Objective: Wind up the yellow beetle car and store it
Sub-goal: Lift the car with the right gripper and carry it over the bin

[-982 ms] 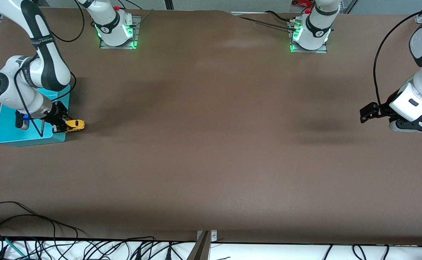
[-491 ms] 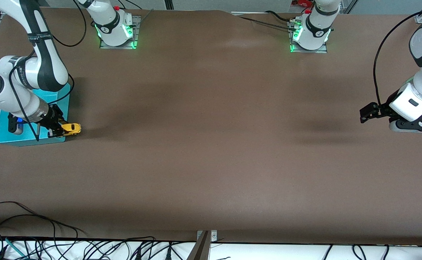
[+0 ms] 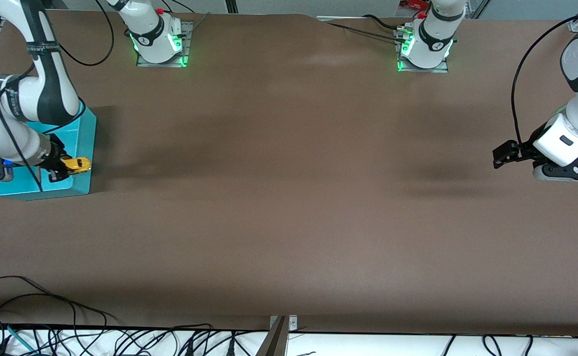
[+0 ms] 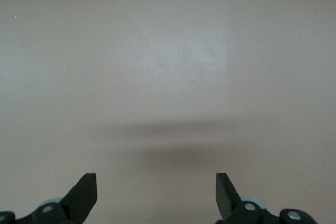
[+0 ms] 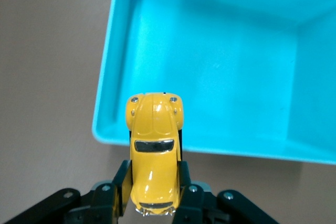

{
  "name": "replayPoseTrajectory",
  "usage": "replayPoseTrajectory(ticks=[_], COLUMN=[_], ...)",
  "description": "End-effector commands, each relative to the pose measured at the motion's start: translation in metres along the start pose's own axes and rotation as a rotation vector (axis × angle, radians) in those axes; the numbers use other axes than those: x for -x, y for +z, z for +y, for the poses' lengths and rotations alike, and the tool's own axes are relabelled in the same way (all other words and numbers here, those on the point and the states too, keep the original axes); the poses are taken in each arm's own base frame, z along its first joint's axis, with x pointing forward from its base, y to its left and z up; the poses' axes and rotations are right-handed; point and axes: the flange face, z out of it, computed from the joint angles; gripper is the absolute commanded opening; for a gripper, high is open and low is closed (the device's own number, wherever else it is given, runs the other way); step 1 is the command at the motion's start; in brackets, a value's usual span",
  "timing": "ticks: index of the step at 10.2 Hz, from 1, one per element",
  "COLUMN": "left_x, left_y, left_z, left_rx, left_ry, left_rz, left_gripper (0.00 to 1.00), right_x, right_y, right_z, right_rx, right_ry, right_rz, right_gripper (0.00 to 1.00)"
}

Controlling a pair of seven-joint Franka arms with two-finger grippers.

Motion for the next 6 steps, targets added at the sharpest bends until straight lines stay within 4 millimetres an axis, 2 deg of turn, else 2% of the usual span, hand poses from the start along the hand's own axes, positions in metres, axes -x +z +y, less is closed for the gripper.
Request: replayPoseTrajectory(ticks=[1,3,4,6], left_x=[0.000,0.000,0.002,0.005], left_y=[-0.005,-0.005,-0.006,-0.005], left_z=[-0.004,-0.004,-0.004,0.000], left_rx=[0.030,0.030,0.027,0.070], left_ry=[0.025,0.069,0.071,0.061], left_rz=[-0.001,0.001,-0.004,-0.025], left_gripper=[1.00,1.00,1.00,1.00], right_x=[-0.029,-0.039,-0.056,-0.077], right_y=[0.011,0.051,0.071,0.096], right_z=[0.020,0.049,0.062,0.083], right_rx=[0.059,0.140,0.169,0.194], right_ry=[0.001,-0.117,-0.143,-0.226], right_rz=[0.015,-0.045,-0.069,-0.113], right_gripper=[0.00,0.00,0.00,0.00])
